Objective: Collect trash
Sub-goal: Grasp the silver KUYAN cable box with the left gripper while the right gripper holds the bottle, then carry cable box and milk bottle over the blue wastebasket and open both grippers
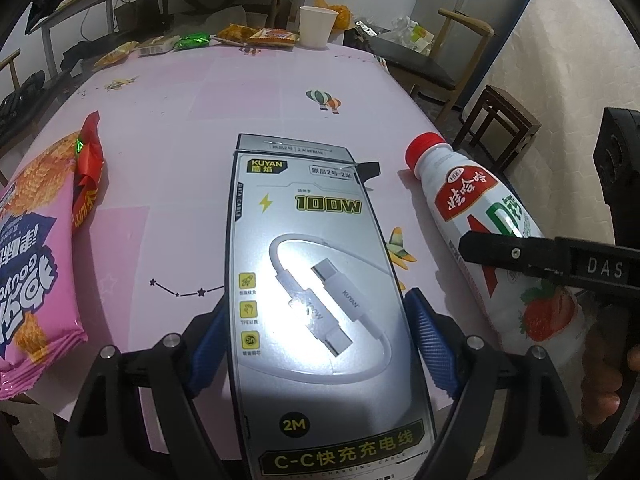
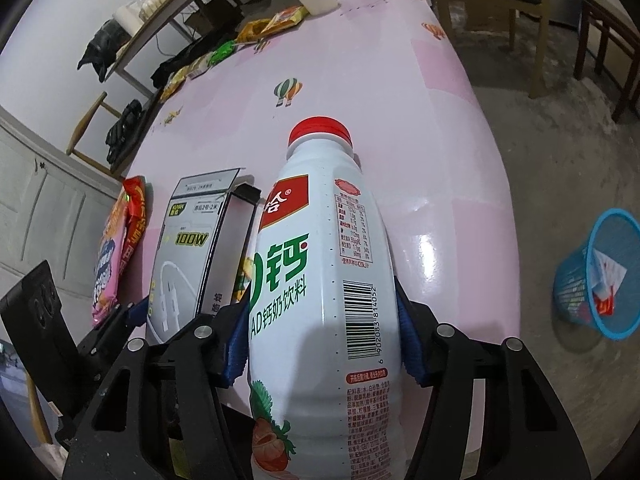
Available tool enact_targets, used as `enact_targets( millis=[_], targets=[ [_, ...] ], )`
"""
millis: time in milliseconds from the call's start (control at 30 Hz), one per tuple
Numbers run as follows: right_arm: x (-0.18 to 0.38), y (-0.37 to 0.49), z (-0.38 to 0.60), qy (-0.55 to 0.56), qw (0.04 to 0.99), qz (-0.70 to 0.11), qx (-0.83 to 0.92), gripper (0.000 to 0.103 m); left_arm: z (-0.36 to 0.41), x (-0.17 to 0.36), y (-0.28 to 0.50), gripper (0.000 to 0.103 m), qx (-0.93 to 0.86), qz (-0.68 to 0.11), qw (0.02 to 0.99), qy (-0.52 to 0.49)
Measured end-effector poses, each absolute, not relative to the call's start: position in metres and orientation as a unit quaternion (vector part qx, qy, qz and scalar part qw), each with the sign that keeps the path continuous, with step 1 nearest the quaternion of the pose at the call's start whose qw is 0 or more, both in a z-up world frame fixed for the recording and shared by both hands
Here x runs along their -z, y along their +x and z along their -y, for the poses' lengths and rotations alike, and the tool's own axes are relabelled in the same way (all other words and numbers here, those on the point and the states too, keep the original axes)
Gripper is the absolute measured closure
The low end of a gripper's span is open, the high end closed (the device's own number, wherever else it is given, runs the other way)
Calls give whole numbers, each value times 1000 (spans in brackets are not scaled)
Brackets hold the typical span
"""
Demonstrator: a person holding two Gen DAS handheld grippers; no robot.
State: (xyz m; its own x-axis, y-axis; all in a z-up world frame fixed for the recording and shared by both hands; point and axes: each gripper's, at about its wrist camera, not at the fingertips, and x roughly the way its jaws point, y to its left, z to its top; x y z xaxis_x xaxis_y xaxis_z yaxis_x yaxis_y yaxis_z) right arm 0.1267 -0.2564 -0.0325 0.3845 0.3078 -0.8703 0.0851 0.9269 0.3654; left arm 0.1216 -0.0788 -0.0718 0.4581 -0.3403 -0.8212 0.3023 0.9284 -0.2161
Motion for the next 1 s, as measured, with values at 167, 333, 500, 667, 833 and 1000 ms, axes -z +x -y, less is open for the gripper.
enact_targets(
  millis=[167, 333, 500, 667, 833, 1000],
  targets=[
    [31, 124, 262, 198, 814, -543, -66, 46, 76, 70, 121, 23, 192, -482, 855, -24],
    [27, 119, 268, 209, 816, -535, -63, 46, 75, 68, 120, 23, 193, -478, 856, -29],
    [25, 115, 275, 219, 817, -530, -61, 46, 75, 65, 117, 23, 197, -476, 857, -31],
    [24, 111, 280, 232, 817, -524, -60, 46, 75, 63, 116, 23, 201, -472, 857, -33],
    [21, 104, 287, 246, 819, -515, -61, 46, 77, 59, 114, 23, 206, -468, 859, -35],
    [16, 99, 294, 259, 822, -504, -61, 46, 79, 51, 110, 23, 213, -460, 861, -36]
  ],
)
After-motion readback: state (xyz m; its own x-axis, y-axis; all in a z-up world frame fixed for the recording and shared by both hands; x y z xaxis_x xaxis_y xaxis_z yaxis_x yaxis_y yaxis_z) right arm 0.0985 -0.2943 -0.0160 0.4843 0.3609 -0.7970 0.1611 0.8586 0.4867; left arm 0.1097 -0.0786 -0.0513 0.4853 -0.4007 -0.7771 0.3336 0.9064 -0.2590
